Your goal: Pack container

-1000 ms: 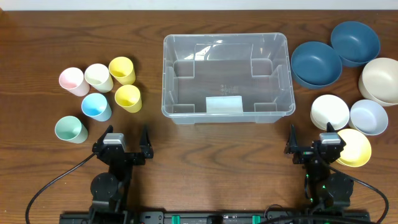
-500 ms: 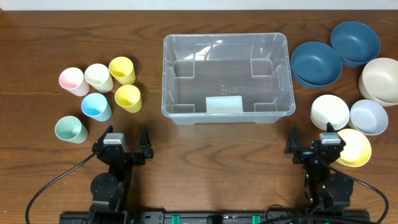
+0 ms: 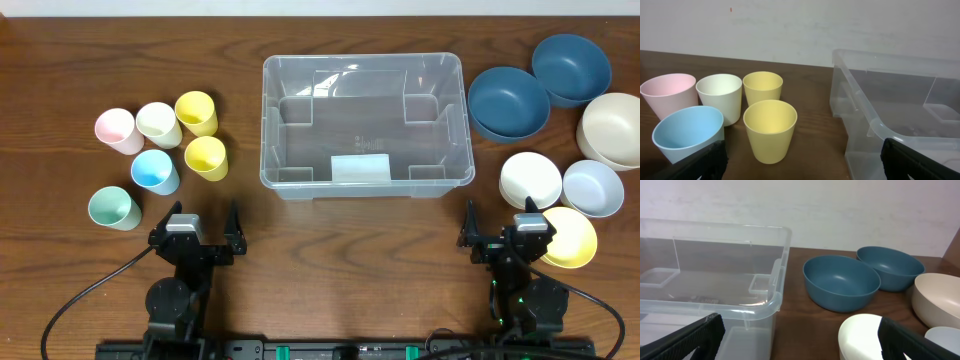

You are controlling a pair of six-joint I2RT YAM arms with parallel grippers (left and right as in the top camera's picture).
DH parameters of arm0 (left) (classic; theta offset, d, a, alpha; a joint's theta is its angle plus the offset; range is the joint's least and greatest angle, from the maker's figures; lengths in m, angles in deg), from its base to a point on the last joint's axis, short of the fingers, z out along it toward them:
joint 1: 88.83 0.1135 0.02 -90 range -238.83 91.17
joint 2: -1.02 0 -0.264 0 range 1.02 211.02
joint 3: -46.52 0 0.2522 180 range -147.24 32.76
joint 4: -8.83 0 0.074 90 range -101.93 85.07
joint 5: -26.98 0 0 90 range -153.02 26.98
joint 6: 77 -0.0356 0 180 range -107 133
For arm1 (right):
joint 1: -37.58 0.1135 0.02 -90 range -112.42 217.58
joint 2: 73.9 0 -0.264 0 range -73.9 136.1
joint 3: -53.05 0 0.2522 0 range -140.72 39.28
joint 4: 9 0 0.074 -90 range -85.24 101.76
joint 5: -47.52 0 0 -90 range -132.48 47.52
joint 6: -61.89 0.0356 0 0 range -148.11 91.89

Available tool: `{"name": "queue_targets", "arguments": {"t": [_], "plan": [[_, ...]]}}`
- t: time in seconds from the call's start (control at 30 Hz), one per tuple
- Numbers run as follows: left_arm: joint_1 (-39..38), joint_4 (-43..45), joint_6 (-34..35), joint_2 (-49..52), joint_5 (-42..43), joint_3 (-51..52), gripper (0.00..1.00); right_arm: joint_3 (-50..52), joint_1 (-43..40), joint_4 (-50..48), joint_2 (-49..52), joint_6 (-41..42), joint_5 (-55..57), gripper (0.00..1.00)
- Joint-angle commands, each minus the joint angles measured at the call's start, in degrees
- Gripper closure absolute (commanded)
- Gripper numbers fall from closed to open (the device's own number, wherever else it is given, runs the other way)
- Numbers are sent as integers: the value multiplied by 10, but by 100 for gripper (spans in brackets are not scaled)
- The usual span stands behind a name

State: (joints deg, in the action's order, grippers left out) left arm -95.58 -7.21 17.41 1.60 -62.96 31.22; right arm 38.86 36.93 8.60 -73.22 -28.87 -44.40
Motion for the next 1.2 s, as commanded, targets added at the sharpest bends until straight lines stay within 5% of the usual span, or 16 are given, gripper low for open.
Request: {"name": "queue_targets", "arguments": {"t": [0.0,0.27,0.5,0.7,1.03,1.17], "plan": [[3,-19,-7,-3,-5,13,2,1,-5,3,-3,-10,0,1],[3,-19,-7,-3,-5,13,2,-19,-5,2,-3,-10,-58,1],[3,-19,-7,-3,-5,13,2,-204,-5,56,40,-11,-93,1],[3,-19,-7,-3,-5,13,2,-482,-6,196,272,-17,-59,1],[3,-19,-7,-3,-5,13,2,-1032,-60,599,782,-12,-98,1],[3,-19,-7,-3,-5,13,2,-1123,-62,676,886,-19,-103,1]]}}
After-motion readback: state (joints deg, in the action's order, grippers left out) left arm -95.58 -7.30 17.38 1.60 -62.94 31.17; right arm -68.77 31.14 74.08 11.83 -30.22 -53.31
